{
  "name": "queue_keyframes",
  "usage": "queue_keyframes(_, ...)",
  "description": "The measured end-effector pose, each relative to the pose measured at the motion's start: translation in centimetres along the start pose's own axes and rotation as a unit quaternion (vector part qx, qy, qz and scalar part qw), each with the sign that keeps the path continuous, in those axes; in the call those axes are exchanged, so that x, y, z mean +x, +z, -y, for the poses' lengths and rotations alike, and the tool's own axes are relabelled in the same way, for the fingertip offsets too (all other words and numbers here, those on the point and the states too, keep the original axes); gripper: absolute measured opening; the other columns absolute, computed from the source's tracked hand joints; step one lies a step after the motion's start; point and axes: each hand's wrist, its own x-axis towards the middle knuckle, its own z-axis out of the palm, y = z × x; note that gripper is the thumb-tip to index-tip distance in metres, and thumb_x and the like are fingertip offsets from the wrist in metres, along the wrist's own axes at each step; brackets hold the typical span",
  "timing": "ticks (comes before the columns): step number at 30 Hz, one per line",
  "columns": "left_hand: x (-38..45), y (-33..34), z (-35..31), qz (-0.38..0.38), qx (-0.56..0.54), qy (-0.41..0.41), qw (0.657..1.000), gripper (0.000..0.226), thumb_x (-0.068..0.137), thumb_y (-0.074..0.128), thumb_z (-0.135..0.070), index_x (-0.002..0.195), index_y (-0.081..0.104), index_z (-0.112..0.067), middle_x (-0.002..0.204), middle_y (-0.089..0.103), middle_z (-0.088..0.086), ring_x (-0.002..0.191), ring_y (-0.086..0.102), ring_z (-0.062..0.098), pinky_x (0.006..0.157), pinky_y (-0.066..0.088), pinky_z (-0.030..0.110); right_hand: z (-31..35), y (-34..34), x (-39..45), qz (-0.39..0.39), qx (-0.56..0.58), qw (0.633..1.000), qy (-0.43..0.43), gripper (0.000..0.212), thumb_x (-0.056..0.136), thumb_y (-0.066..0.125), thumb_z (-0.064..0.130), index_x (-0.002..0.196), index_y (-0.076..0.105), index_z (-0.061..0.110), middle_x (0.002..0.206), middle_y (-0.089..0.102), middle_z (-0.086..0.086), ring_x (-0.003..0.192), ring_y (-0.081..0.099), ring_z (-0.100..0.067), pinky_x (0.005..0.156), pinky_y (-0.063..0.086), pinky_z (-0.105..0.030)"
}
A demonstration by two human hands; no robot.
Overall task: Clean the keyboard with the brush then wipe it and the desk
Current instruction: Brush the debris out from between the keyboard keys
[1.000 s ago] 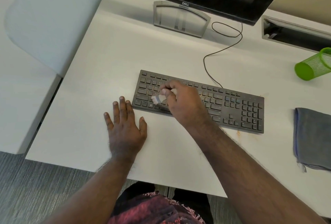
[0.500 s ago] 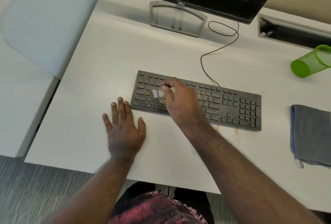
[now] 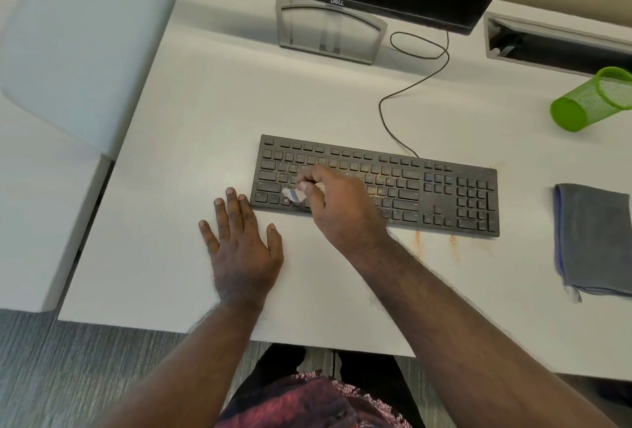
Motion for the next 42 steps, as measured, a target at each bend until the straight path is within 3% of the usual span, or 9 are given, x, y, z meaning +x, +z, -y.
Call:
queue_keyframes(4, 0.1, 0.0, 0.1, -0.002, 0.001, -0.001, 1.0, 0.076, 0.097, 0.033, -0.043, 0.159, 0.026, -0.002, 0.17, 0.012, 0.012, 0.157, 0.01, 0.032, 0.125, 0.008, 0.06, -0.9, -0.3, -0.7, 0.041, -0.022, 0.999, 0.026, 0.016, 0.1, 0.052, 0.027, 0.108, 0.066, 0.027, 0.096, 0.071, 0.011, 0.05, 0.045, 0.006, 0.046, 0.03, -0.012)
queue_keyframes(7, 0.1, 0.1, 0.2, -0.003, 0.004, 0.001, 1.0, 0.075, 0.098, 0.032, -0.044, 0.159, 0.026, -0.002, 0.17, 0.013, 0.012, 0.158, 0.01, 0.031, 0.125, 0.008, 0.06, -1.3, -0.6, -0.6, 0.01, 0.02, 1.0, 0.01, 0.015, 0.1, 0.053, 0.026, 0.106, 0.066, 0.026, 0.098, 0.071, 0.011, 0.069, 0.057, 0.001, 0.06, 0.049, -0.023)
queue_keyframes(12, 0.1, 0.0, 0.1, -0.002, 0.003, -0.002, 1.0, 0.074, 0.098, 0.029, -0.045, 0.16, 0.025, -0.003, 0.171, 0.011, 0.011, 0.158, 0.009, 0.03, 0.125, 0.008, 0.059, -1.7, -0.6, -0.9, 0.011, 0.018, 0.999, -0.045, 0.016, 0.099, 0.053, 0.022, 0.108, 0.067, 0.022, 0.102, 0.071, 0.008, 0.09, 0.063, -0.009, 0.075, 0.053, -0.032)
queue_keyframes(19, 0.0, 0.0, 0.4, -0.002, -0.012, -0.001, 1.0, 0.075, 0.099, 0.027, -0.046, 0.16, 0.024, -0.003, 0.171, 0.011, 0.01, 0.158, 0.007, 0.029, 0.126, 0.005, 0.058, -3.3, -3.1, -0.9, -0.027, 0.015, 0.999, 0.024, 0.016, 0.1, 0.053, 0.025, 0.108, 0.066, 0.022, 0.086, 0.068, 0.009, 0.05, 0.051, 0.012, 0.039, 0.033, -0.009)
queue_keyframes(23, 0.1, -0.2, 0.4, 0.005, -0.038, -0.006, 0.999, 0.073, 0.099, 0.024, -0.045, 0.16, 0.025, -0.006, 0.171, 0.008, 0.008, 0.158, 0.004, 0.026, 0.126, 0.003, 0.056, -3.8, -4.3, -0.1, -0.056, 0.045, 0.997, 0.006, 0.012, 0.099, 0.056, 0.023, 0.104, 0.066, 0.026, 0.091, 0.068, 0.013, 0.068, 0.058, 0.003, 0.053, 0.038, -0.01)
queue_keyframes(28, 0.7, -1.4, 1.0, -0.019, -0.06, -0.056, 0.996, 0.068, 0.1, 0.025, -0.04, 0.16, 0.027, -0.01, 0.172, 0.004, 0.006, 0.159, 0.0, 0.025, 0.125, -0.004, 0.054, -4.2, -3.7, 1.1, -0.027, 0.059, 0.998, -0.013, 0.009, 0.097, 0.059, 0.022, 0.098, 0.066, 0.027, 0.093, 0.07, 0.012, 0.084, 0.064, -0.009, 0.071, 0.055, -0.033)
queue_keyframes(31, 1.2, -1.5, 1.4, -0.011, -0.04, -0.084, 0.996, 0.071, 0.099, 0.023, -0.041, 0.163, 0.015, -0.01, 0.172, 0.002, 0.006, 0.158, -0.002, 0.026, 0.124, -0.007, 0.058, -4.1, -2.7, 1.2, -0.014, 0.059, 0.998, -0.025, 0.01, 0.097, 0.058, 0.023, 0.098, 0.065, 0.03, 0.089, 0.069, 0.009, 0.071, 0.062, -0.011, 0.059, 0.053, -0.034)
queue_keyframes(35, 1.3, -0.7, 1.5, -0.011, -0.017, -0.073, 0.997, 0.07, 0.101, 0.023, -0.042, 0.163, 0.016, -0.009, 0.171, 0.008, 0.009, 0.158, 0.004, 0.03, 0.124, 0.002, 0.062, -3.8, -1.8, 0.6, 0.015, 0.045, 0.998, -0.045, 0.011, 0.097, 0.058, 0.021, 0.099, 0.067, 0.027, 0.08, 0.065, 0.012, 0.055, 0.051, 0.004, 0.046, 0.031, -0.011)
queue_keyframes(42, 1.5, -0.5, 1.6, -0.018, -0.004, -0.079, 0.997, 0.071, 0.099, 0.023, -0.043, 0.163, 0.017, -0.014, 0.172, 0.006, 0.006, 0.158, 0.005, 0.027, 0.126, 0.002, 0.057, -4.3, -3.1, 2.1, -0.034, 0.067, 0.997, -0.014, 0.009, 0.097, 0.057, 0.025, 0.097, 0.066, 0.028, 0.085, 0.071, 0.008, 0.071, 0.065, -0.012, 0.06, 0.054, -0.034)
